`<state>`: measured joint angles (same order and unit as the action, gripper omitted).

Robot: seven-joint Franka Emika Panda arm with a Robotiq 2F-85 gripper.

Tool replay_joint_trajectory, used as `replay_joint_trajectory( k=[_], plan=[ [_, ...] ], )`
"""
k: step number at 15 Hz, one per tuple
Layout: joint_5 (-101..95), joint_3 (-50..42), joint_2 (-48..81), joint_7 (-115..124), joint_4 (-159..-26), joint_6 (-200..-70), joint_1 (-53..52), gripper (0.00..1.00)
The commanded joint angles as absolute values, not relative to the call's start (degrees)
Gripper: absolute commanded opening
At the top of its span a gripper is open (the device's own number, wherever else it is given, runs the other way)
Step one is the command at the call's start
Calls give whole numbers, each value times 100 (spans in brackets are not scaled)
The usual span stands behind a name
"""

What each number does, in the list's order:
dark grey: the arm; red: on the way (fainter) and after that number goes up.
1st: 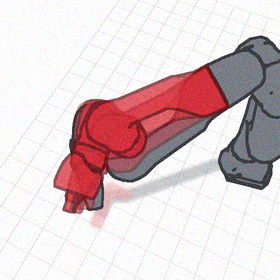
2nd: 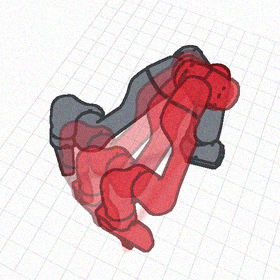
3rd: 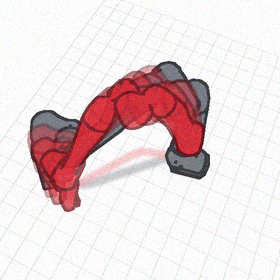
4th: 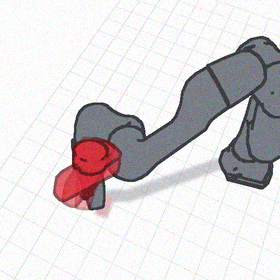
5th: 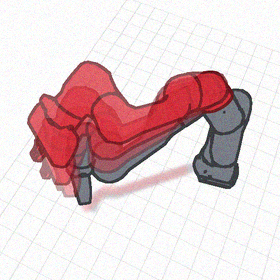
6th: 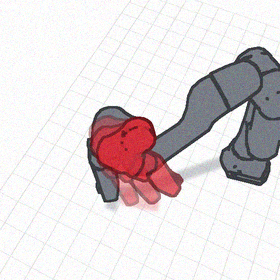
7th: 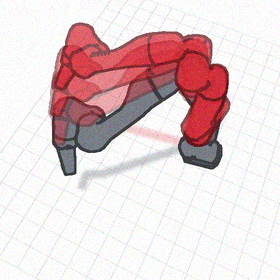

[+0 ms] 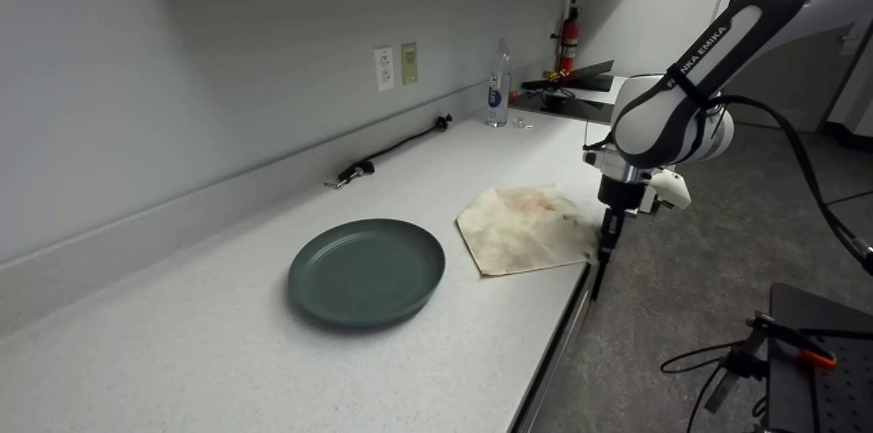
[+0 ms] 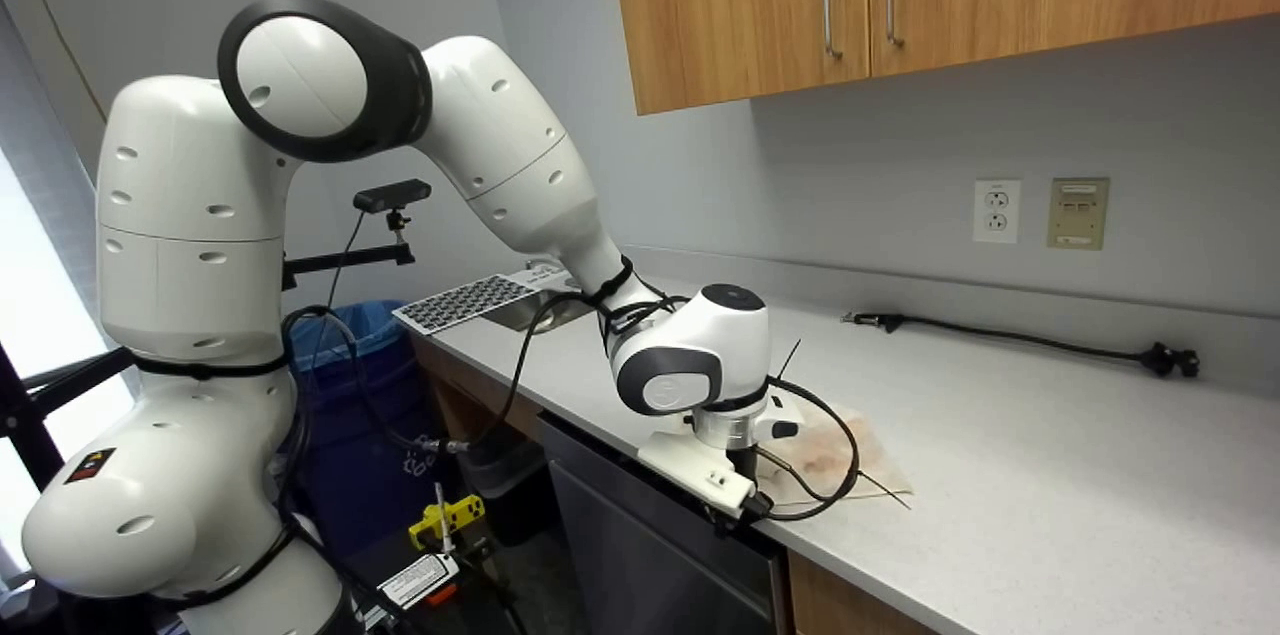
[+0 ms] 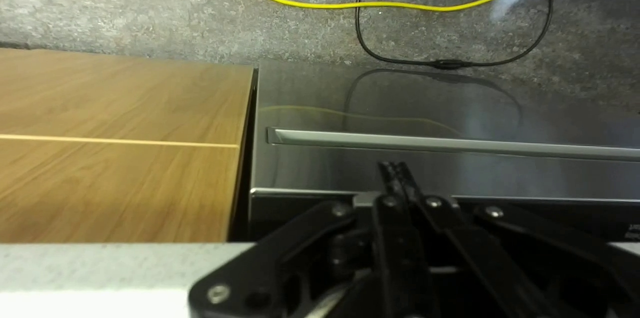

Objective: Fold the towel in two triangles

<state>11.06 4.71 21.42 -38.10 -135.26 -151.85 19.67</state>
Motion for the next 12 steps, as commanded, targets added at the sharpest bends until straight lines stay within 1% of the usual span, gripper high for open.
replay_joint_trajectory(
  k=[1,5,10,11,12],
  plan=[
    [886,271,2180,-3680,-13484,-15260,1783,0],
    [-68,-308,2157,-2895,-13528,-15534,1349,0],
    [-1236,-923,2169,-1736,-13488,-15554,889,0],
    [-1396,-939,1209,-1583,-14365,-15273,750,0],
    [-1516,-957,1137,-1495,-14433,-15221,709,0]
  ],
)
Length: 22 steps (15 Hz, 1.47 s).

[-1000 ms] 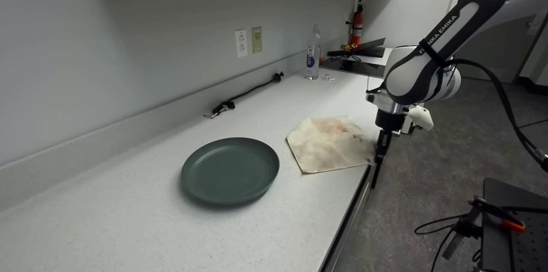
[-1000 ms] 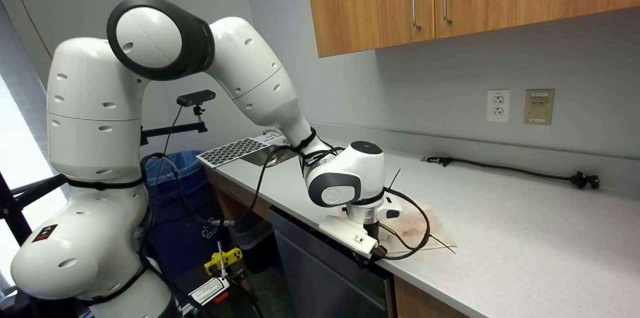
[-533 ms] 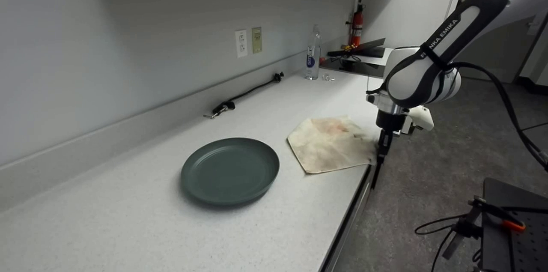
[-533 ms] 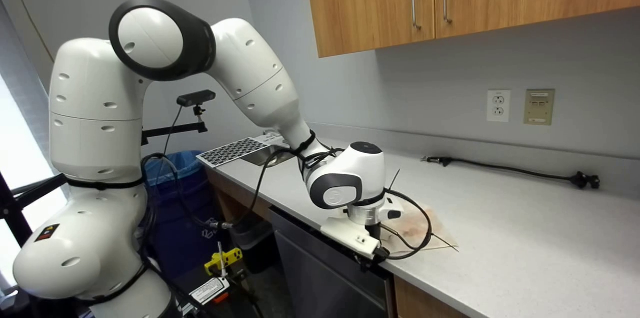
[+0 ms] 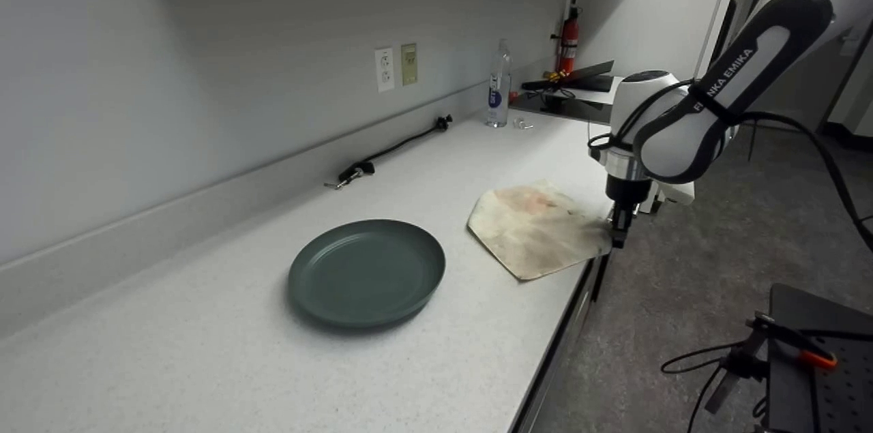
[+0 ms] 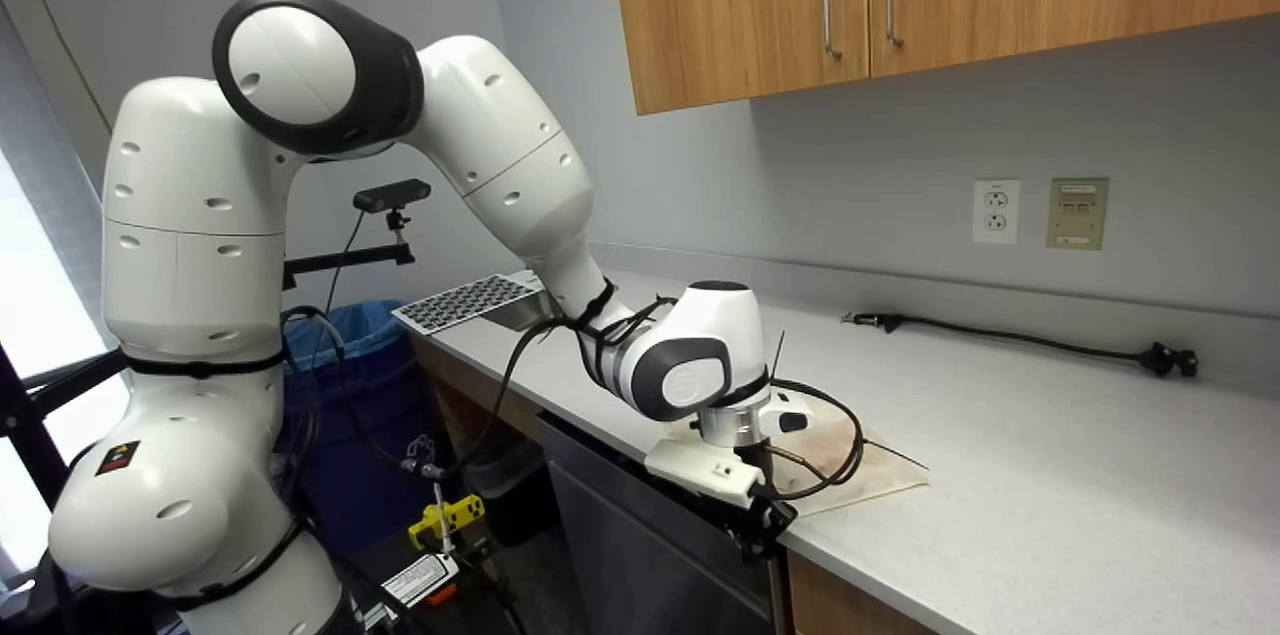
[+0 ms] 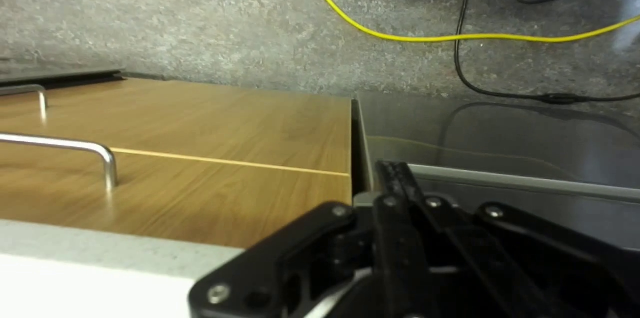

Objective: Fold the towel in two triangles

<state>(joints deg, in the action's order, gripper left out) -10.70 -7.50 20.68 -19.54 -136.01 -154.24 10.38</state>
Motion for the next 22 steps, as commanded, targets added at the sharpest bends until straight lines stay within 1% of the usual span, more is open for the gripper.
replay_joint_trajectory(
  k=[1,5,8,14,22],
  plan=[
    [-1668,-991,785,-1288,-14650,-15072,599,0],
    [-2396,-874,-325,-609,-15084,-14409,422,0],
    [-3211,-623,-733,429,-15004,-14482,492,0],
    [-3831,-104,-100,2294,-14395,-14956,506,0],
    [-5230,-104,703,5146,-13528,-15514,421,0]
  ],
)
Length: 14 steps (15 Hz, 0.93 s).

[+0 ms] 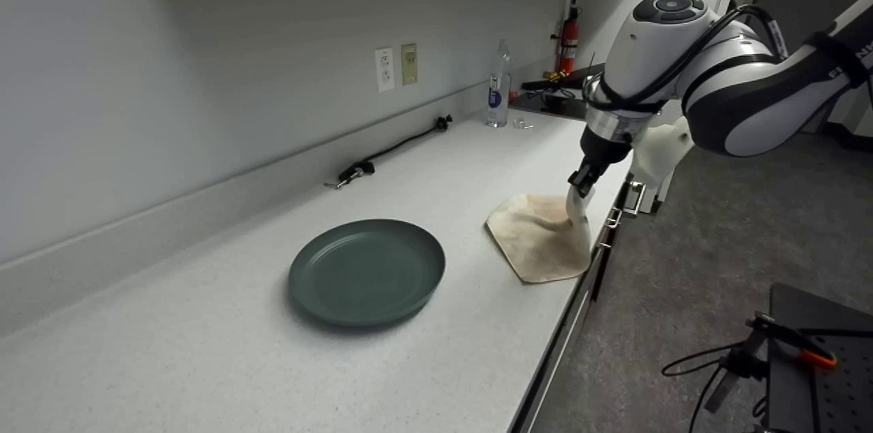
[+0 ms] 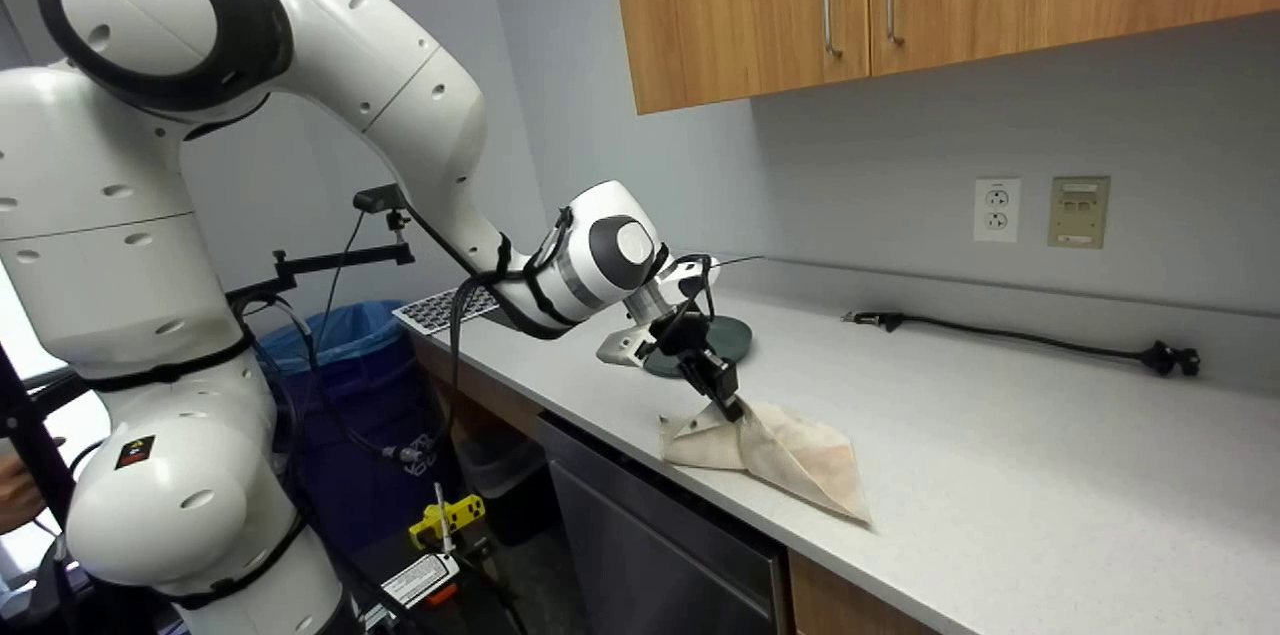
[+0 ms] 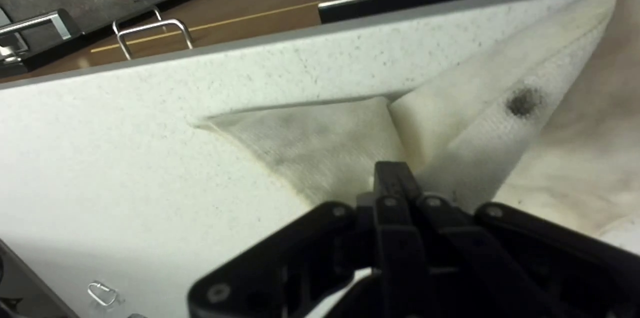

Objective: Fold the towel in two triangles

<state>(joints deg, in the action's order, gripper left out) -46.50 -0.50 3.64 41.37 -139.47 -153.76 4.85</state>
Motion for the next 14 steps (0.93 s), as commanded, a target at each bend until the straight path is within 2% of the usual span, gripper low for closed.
replay_joint_trajectory(
  k=[1,6,14],
  plan=[
    [-5422,-108,784,5476,-13421,-15516,403,0],
    [-5972,-89,1259,6542,-12851,-15507,347,0],
    [-5681,30,2046,6747,-11993,-15683,333,0]
  ],
)
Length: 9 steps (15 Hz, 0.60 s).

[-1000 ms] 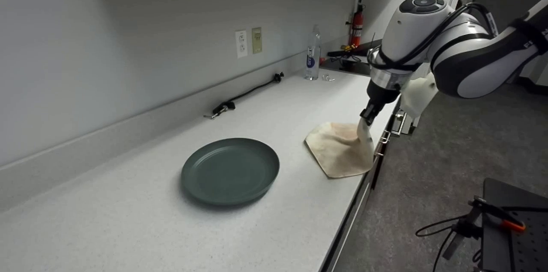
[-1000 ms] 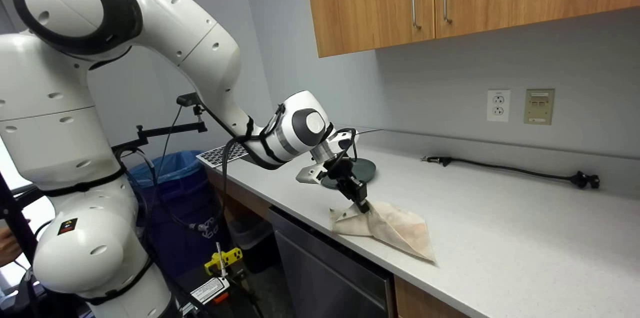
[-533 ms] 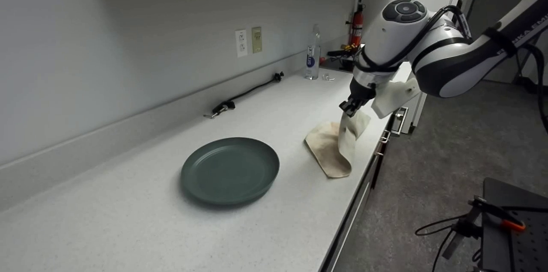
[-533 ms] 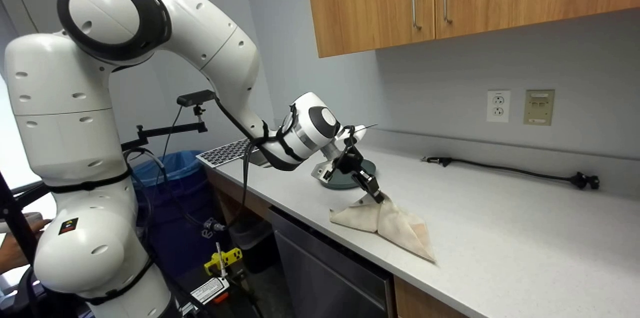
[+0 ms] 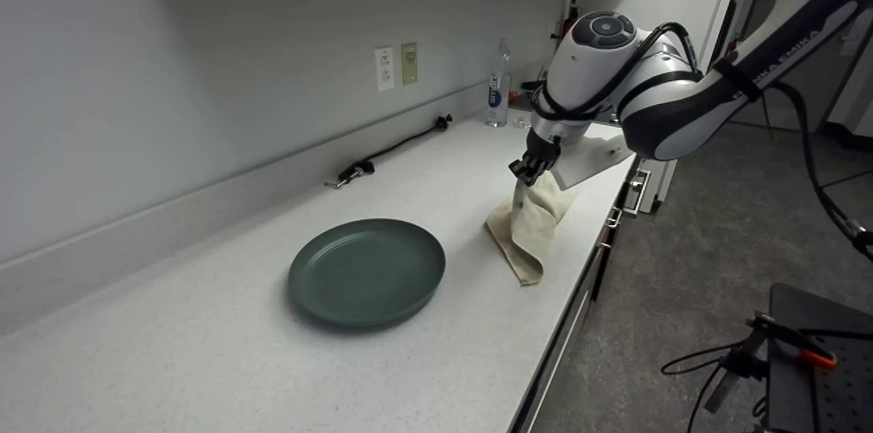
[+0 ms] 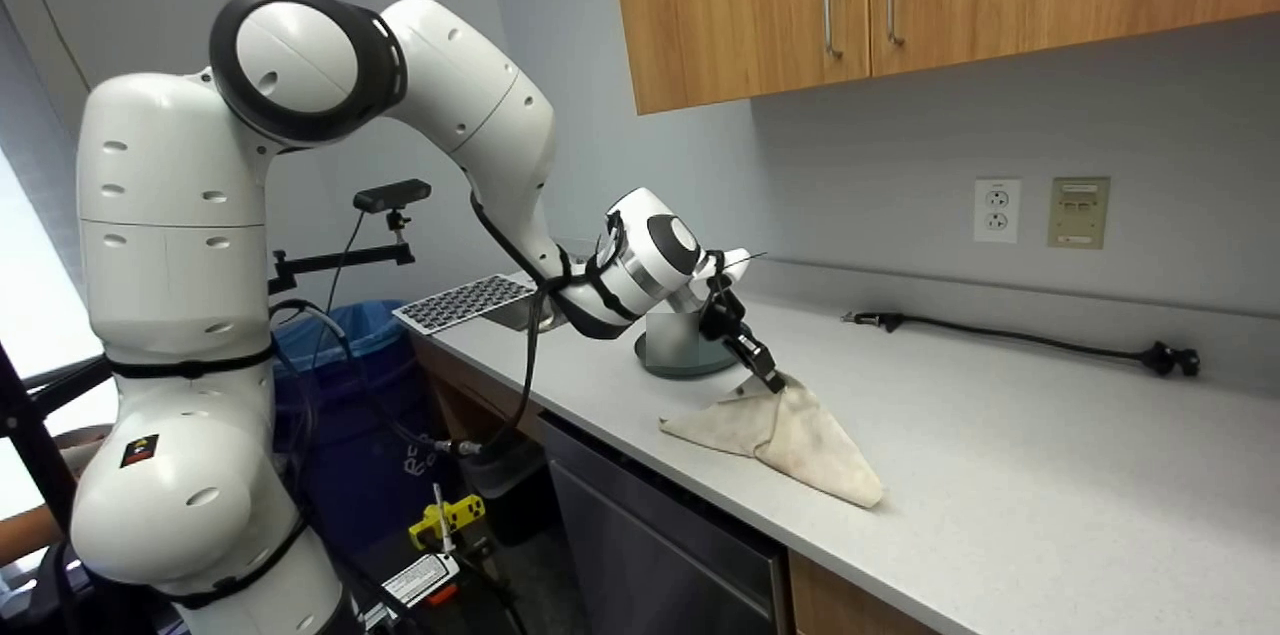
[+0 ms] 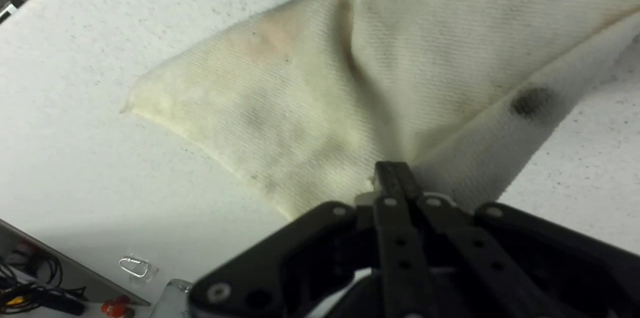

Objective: Fold the towel in two triangles

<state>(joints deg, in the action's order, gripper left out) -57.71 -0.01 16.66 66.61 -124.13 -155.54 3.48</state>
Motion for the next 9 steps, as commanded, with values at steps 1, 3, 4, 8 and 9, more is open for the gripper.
replay_joint_trajectory(
  k=[1,3,4,8,9],
  plan=[
    [-5649,50,2128,6724,-11913,-15696,344,0],
    [-5496,107,2277,6637,-11793,-15703,386,0],
    [-5441,121,2332,6620,-11743,-15687,396,0],
    [-5120,199,2448,6460,-11717,-15638,440,41],
    [-5173,163,2444,6515,-11727,-15630,408,48]
  ],
)
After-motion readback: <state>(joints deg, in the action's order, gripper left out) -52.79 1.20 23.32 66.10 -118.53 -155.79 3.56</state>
